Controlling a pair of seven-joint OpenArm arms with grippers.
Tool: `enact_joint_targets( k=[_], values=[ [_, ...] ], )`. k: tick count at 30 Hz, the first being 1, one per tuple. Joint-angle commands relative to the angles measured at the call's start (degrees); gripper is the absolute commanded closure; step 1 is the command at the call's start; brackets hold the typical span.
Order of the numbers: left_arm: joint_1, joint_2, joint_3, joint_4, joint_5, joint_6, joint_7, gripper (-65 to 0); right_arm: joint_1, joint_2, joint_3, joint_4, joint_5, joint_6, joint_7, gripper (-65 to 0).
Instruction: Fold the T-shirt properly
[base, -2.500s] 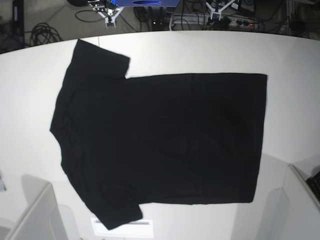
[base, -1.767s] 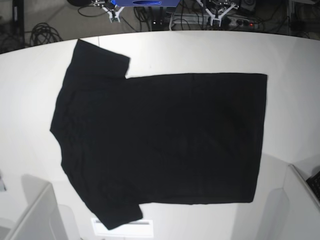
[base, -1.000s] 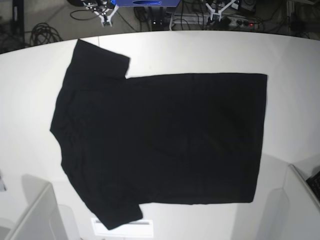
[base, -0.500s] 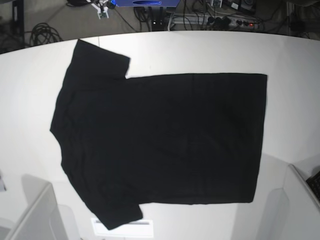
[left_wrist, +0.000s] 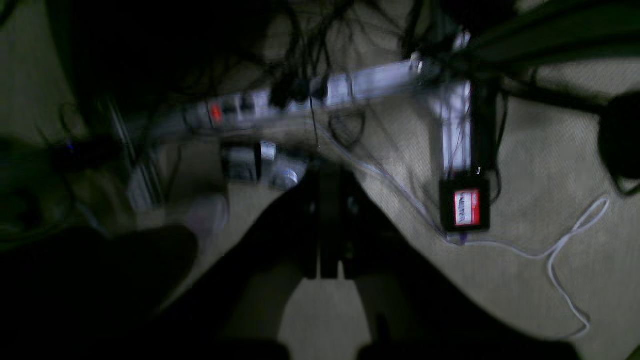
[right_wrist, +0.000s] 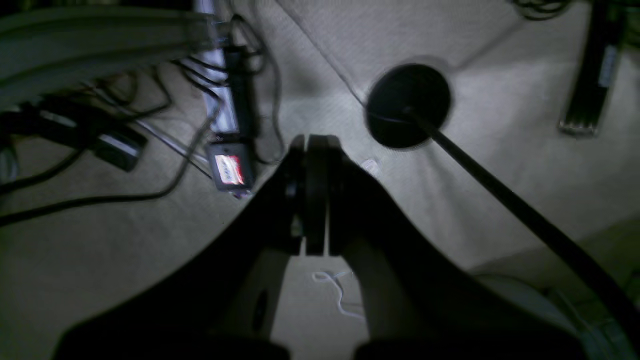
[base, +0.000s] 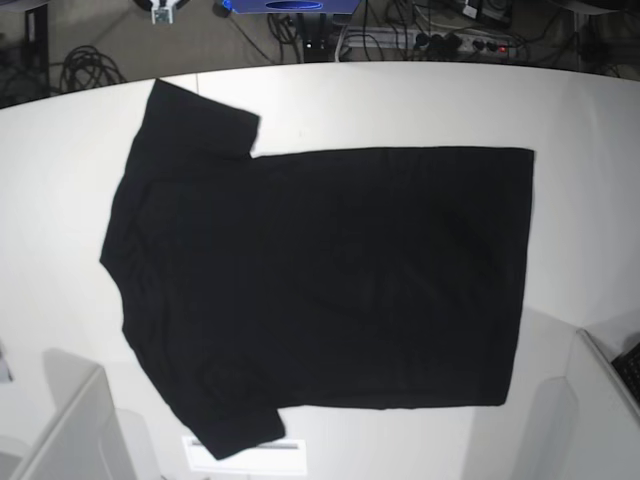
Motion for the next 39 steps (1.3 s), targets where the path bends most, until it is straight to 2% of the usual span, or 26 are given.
enact_joint_targets(
  k=[1,5,11,15,22,28,32,34,37,39],
  values=[
    [2.4,0.0,-0.1,3.0,0.1,0.2,-0.9,0.0,-1.2,-0.3,0.9,2.6,0.2,0.0,-0.5,0.0],
    [8.1,0.2,-3.7,12.8,0.1,0.3,-0.9,0.0,-3.4,-1.7,3.5,10.2,0.2,0.0,-4.8,0.0],
    [15.0,0.1,-8.6,26.9,0.1,0.3,-0.9,0.0,-6.6,-2.3,5.4,20.9,0.2,0.0,-8.3,0.0],
    [16.9,0.0,-12.5,32.3,0.6,0.3,-0.9,0.0,-8.1,-3.5,5.6,27.4,0.2,0.0,-10.5,0.0],
    [18.1,0.3,-17.5,40.4,0.1,0.2,-0.9,0.0,-8.5,-7.9,12.1,40.0,0.2,0.0,-11.5,0.0],
    [18.3,0.3,-18.6,47.5,0.1,0.2,-0.8,0.0,-7.4,-8.2,12.2,48.4,0.3,0.0,-11.5,0.0],
    [18.1,0.3,-18.3,49.8,-0.1,0.2,-0.8,0.0,-5.5,-8.1,12.6,52.3,7.2,0.0,-13.9,0.0],
    [17.9,0.3,-18.2,50.1,-2.0,0.2,-0.8,-10.7,-4.3,-7.6,12.6,53.6,12.4,0.0,-17.7,-1.1],
    [17.6,0.1,-18.6,50.1,-8.8,0.1,-0.8,-27.2,-2.1,-5.3,12.6,53.8,19.1,0.0,-22.5,-22.4],
    [17.0,-0.1,-18.7,50.0,-14.5,0.1,-0.8,-37.2,-0.9,-3.8,12.6,53.7,24.4,0.1,-25.3,-31.4]
  ],
)
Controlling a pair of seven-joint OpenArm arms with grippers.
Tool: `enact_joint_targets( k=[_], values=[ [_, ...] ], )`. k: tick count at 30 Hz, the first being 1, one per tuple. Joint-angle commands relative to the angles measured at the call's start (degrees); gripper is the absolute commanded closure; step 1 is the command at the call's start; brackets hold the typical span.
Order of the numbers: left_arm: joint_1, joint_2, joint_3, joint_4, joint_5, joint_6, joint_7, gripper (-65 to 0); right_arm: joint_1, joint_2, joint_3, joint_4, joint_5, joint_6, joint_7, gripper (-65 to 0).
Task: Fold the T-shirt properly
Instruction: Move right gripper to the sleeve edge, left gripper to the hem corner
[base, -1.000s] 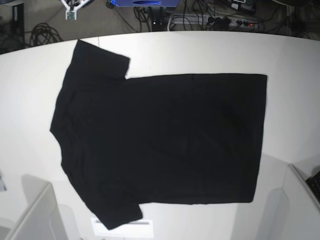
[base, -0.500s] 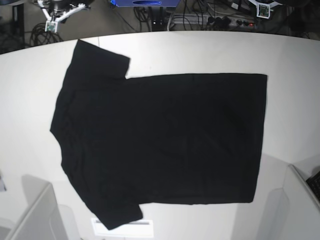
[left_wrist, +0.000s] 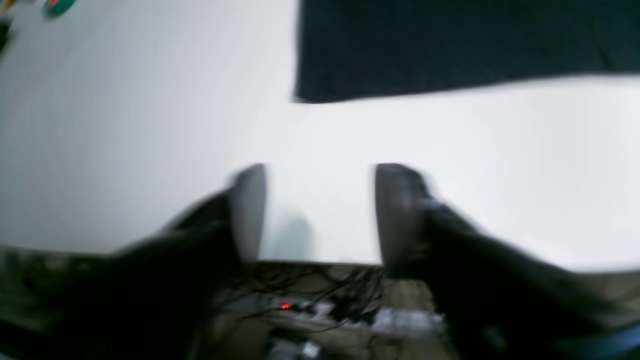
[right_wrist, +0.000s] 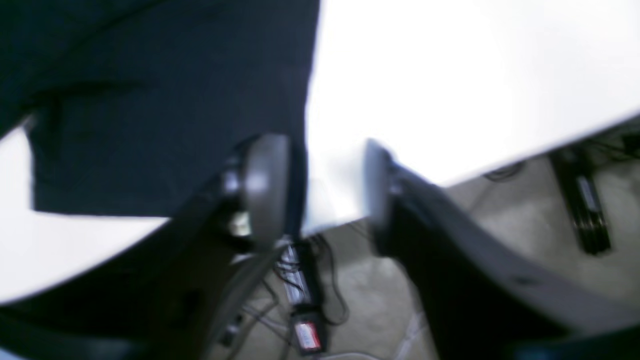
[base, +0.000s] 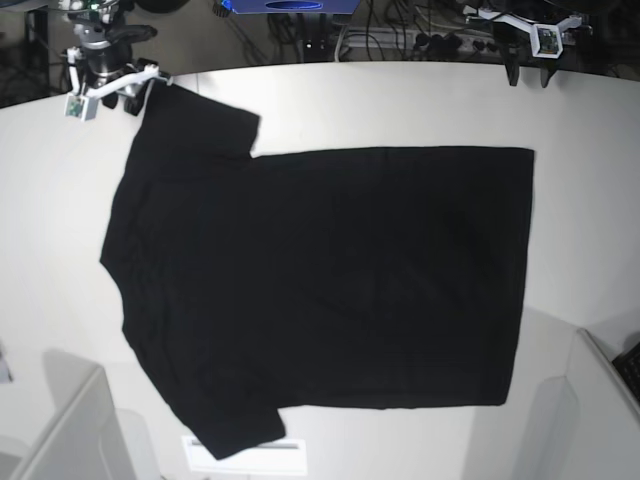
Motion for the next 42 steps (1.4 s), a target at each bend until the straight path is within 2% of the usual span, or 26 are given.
enact_joint_targets(
  k=[1,3,8,10,12,13,16,19,21,24,27,29,32,36,39,42],
  values=[
    [0.6,-0.3,-0.4,0.8,-2.0,0.3,-1.4,-40.0,0.1,0.7,0.3,0.8,3.0,0.2,-1.0,-33.0],
    [0.6,-0.9,-0.4,0.8,-4.2,0.2,-1.4,-41.8,1.3,2.4,0.4,0.6,8.4,0.2,-3.1,-33.8],
    [0.2,-3.4,-0.4,0.8,-4.9,0.2,-1.4,-41.6,5.2,7.4,0.8,-3.8,22.3,0.2,-8.0,-34.1],
    [0.0,-4.0,-0.5,0.9,-5.6,0.2,-1.4,-41.6,6.5,7.9,3.0,-6.3,26.9,0.2,-8.7,-34.1],
    [-1.0,-4.4,-0.5,0.8,-9.3,-0.3,-1.4,-39.7,8.0,8.4,4.8,-8.6,28.8,0.2,-9.5,-34.1],
    [-1.2,-4.5,-0.5,0.6,-11.7,-1.3,-1.4,-37.4,8.6,8.6,5.4,-9.5,28.6,0.2,-10.0,-34.1],
    [-1.6,-6.9,-0.4,0.3,-20.6,-7.4,-1.1,-27.6,9.8,8.6,7.5,-12.4,28.5,0.2,-12.5,-34.1],
    [-1.9,-9.1,-1.1,0.3,-26.3,-10.5,4.2,-22.9,10.1,8.5,7.6,-13.6,28.7,1.1,-13.8,-34.1],
    [-3.4,-9.5,-3.8,0.5,-27.0,-11.5,7.8,-25.2,10.1,8.2,7.6,-14.6,28.7,2.8,-14.0,-34.1],
    [-5.4,-7.2,-8.7,0.4,-27.9,-14.4,13.4,-38.2,10.2,8.1,7.5,-17.4,28.7,3.3,-14.0,-34.1],
    [-7.7,-5.1,-14.4,0.5,-30.5,-19.3,20.4,-51.3,10.1,8.5,5.6,-19.4,28.6,3.4,-13.8,-34.1],
    [-9.7,-4.1,-18.3,0.4,-31.3,-22.8,25.7,-53.6,9.7,8.5,4.1,-19.5,28.6,3.4,-13.9,-34.1],
    [-13.8,-1.8,-24.8,0.4,-31.4,-24.8,34.7,-49.9,9.3,8.5,1.2,-19.8,28.6,3.4,-13.7,-33.6],
    [-18.5,0.5,-31.8,0.4,-31.3,-25.0,43.4,-39.8,9.0,8.2,-0.3,-19.8,28.6,3.4,-13.5,-33.5],
    [-20.8,1.3,-34.9,0.4,-31.3,-25.0,46.6,-33.7,9.0,8.4,-0.5,-19.8,28.6,3.4,-13.5,-33.3],
    [-22.1,1.4,-35.5,0.3,-31.4,-26.4,47.5,-31.3,9.0,8.5,-0.7,-19.8,28.6,3.4,-13.9,-33.3]
  ],
)
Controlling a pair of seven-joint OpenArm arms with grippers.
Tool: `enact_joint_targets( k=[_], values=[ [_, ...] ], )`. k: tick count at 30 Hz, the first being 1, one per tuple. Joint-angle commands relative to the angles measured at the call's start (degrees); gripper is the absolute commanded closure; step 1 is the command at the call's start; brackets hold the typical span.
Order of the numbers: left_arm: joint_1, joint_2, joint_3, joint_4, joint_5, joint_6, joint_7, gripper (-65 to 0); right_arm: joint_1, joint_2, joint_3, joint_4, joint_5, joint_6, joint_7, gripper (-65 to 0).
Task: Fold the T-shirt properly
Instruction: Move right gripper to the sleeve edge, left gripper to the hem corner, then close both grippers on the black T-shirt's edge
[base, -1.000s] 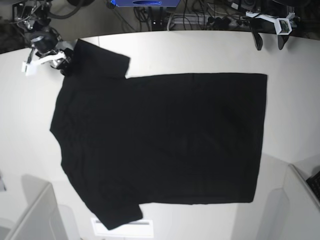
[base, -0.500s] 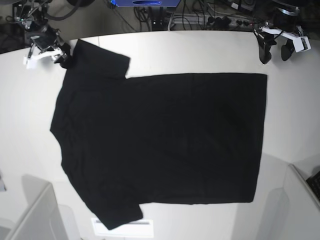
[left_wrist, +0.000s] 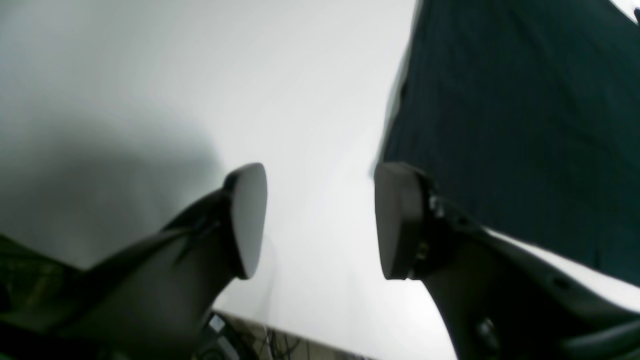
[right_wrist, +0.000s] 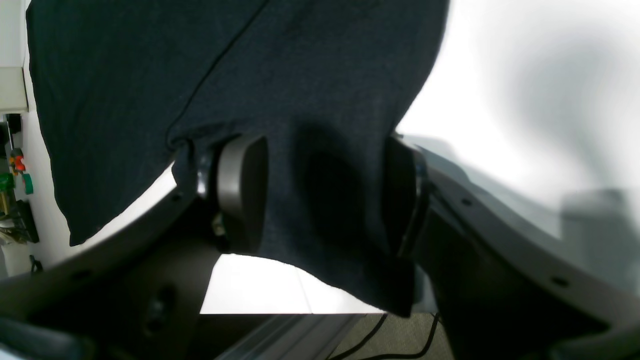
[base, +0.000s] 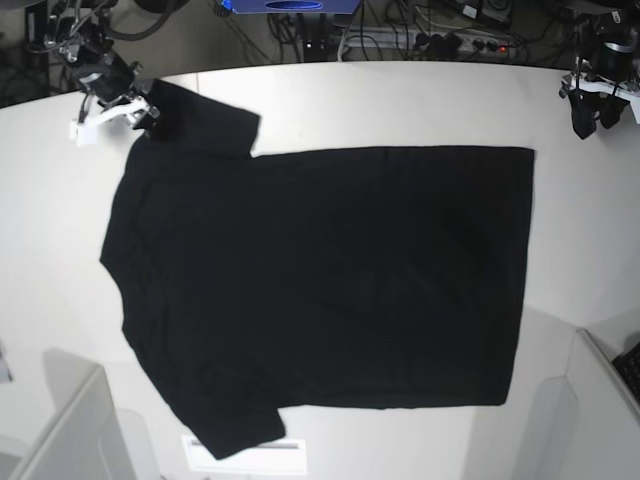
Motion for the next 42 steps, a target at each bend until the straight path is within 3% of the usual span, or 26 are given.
enact_joint_targets(
  k=[1,5,9,12,15,20,25,42],
  values=[
    [0.4,-0.5,-0.4,0.8,-1.1,-2.1,-0.8,-31.4,-0.8,0.2,-0.2,-0.1,-1.7,-0.8,-2.5,-33.3],
    [-1.3,-0.4,-0.2,-0.1,-1.0,-8.7,-0.6,-31.3,-0.5,0.2,-0.2,-1.4,-1.8,-0.8,-2.3,-30.3],
    [-2.4,-0.4,-0.1,-4.0,-1.1,-9.0,-0.6,-31.9,0.4,0.5,-0.2,-4.2,-1.8,0.4,-2.5,-12.3],
    [-2.8,-0.4,-0.1,-6.7,-1.1,-9.1,-0.6,-32.4,1.2,1.5,-0.2,-6.6,-1.8,5.6,-2.6,0.0],
    [-3.0,-0.5,-0.1,-8.3,-1.1,-9.1,-0.6,-35.1,1.7,1.5,0.3,-8.9,-1.8,8.5,-2.6,0.0],
    [-5.3,-0.5,-0.1,-10.2,-1.1,-9.1,3.7,-51.0,1.6,1.5,-0.1,-10.1,-1.8,8.5,-2.6,0.0],
    [-9.7,-0.5,-0.1,-13.0,-0.7,-8.9,8.8,-51.7,1.6,1.5,-0.1,-9.9,-1.8,8.5,-2.6,0.0],
    [-16.6,-0.4,10.2,-23.3,-0.6,-8.7,8.6,-51.7,1.4,1.5,-0.1,-9.8,-1.8,8.8,-2.6,0.0]
  ],
)
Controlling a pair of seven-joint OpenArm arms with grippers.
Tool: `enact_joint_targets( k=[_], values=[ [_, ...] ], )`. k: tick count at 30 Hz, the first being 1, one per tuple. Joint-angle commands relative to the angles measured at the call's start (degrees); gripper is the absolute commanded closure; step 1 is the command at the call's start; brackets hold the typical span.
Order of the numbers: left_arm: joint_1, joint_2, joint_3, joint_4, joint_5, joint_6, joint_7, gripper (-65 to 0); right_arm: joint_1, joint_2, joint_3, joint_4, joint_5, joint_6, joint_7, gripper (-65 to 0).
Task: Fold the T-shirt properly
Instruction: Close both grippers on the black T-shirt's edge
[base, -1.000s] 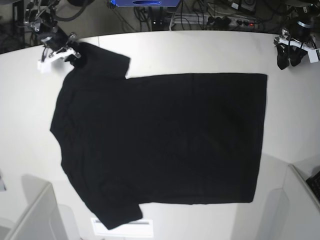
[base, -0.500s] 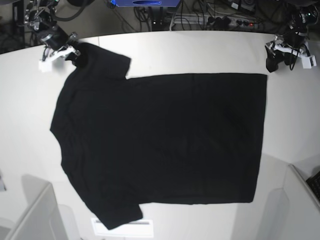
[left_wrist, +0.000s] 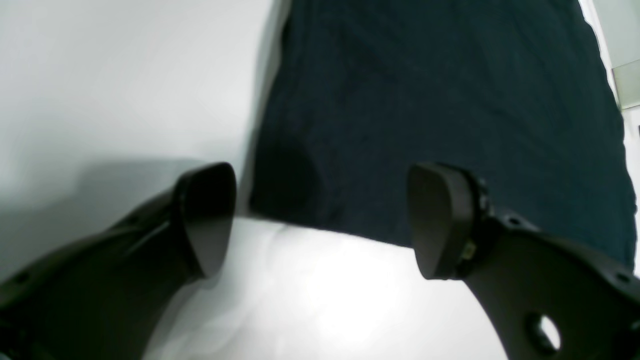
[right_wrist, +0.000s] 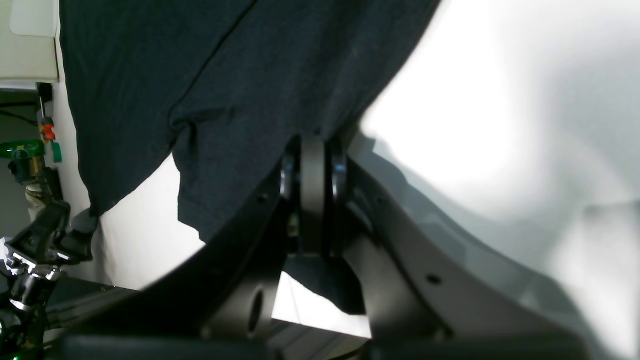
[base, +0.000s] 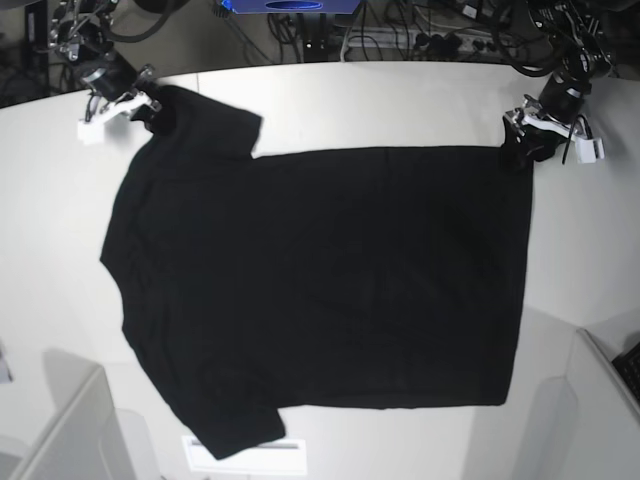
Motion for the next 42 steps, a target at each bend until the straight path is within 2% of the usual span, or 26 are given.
enact_joint_targets(
  k=[1,3,8,11,12,14,19,20,28,42],
  values=[
    [-0.1,-0.2,0.7,-0.2,2.0,0.6,2.7,-51.7,-1.1,0.3,-0.2,-0.2,-4.4,-1.6,-3.0,0.0],
    [-0.6,-0.2,1.2,-0.3,2.0,0.9,2.7,-51.7,-1.1,0.3,-0.2,-0.2,-4.4,-1.6,-3.0,0.0],
    [-1.0,0.8,1.1,-0.2,2.0,5.9,2.5,-51.5,-1.1,0.3,-0.2,-0.2,-4.4,-1.6,-3.0,0.0],
    [-1.8,0.9,1.1,-0.4,2.0,6.5,2.7,-50.5,-1.1,0.4,-0.2,-0.2,-4.4,-1.6,-3.0,0.0],
    [-2.0,0.9,1.1,-0.8,2.0,6.5,2.8,-47.6,-1.1,0.4,-0.2,-0.2,-4.4,-1.6,-3.0,0.0],
    [-2.3,1.0,1.1,-1.9,2.0,6.5,2.8,-37.4,-1.1,0.4,-0.2,-0.2,-4.4,-1.6,-3.0,0.0],
    [-3.2,0.9,1.2,-3.4,1.9,6.5,2.8,-1.5,-1.1,0.4,0.1,-0.2,-4.4,-1.6,-3.0,0.0],
    [-3.2,0.9,1.2,-3.2,1.9,6.5,2.8,0.0,-1.1,0.4,0.1,-0.2,-4.4,-1.6,-3.0,0.0],
    [-0.9,0.5,1.2,0.3,1.9,6.5,2.8,0.0,-2.6,1.3,0.3,4.5,-4.4,-1.5,-3.0,0.0],
    [9.2,0.5,0.8,11.0,1.9,6.2,2.8,0.0,-6.7,1.3,0.3,6.8,-4.3,-1.6,-3.0,0.0]
  ],
)
